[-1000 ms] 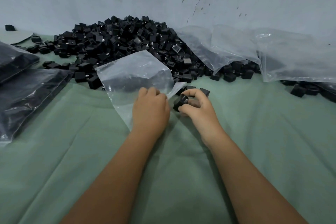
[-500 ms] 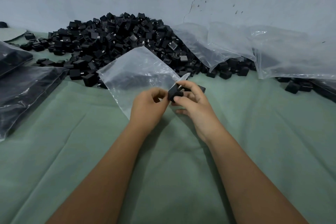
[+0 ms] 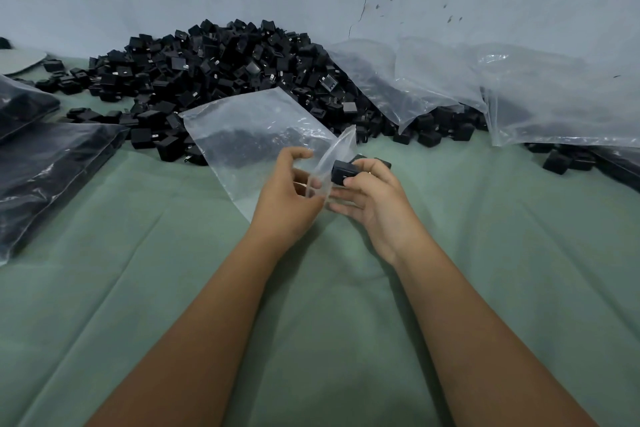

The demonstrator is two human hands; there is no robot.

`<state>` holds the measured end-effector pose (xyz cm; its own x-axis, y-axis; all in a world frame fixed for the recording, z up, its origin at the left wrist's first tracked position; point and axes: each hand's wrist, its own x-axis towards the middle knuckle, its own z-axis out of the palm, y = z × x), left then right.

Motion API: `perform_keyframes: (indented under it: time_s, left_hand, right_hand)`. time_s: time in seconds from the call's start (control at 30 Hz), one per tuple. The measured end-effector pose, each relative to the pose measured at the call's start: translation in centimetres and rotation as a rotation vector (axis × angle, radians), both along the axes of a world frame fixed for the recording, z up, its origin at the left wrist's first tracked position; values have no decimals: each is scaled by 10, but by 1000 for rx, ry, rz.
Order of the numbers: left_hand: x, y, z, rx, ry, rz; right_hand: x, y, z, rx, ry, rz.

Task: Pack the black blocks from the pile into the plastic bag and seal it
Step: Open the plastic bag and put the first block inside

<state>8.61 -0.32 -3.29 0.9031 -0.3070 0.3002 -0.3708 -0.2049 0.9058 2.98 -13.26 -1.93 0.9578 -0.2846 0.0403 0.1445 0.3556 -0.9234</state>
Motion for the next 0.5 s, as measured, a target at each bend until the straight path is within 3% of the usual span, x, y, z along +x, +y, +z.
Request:
perform_keyframes:
  time_s: [0.17, 0.3, 0.37, 0.47, 0.5]
  left_hand:
    - [2, 3, -2, 267, -93, 34]
    - [2, 1, -2, 412, -203, 127]
    - [3, 1, 1, 297, -231, 266]
    - [0, 8, 14, -213, -263, 439]
    - [-2, 9, 17, -297, -306, 446]
  right_hand:
    - [-4, 1, 2, -158, -37, 106]
    - [-1, 0, -3, -517, 10, -99]
    - [1, -2, -6, -700, 37, -207]
    - [2, -4, -12, -1033, 72, -366]
    - [2, -5, -14, -1133, 76, -399]
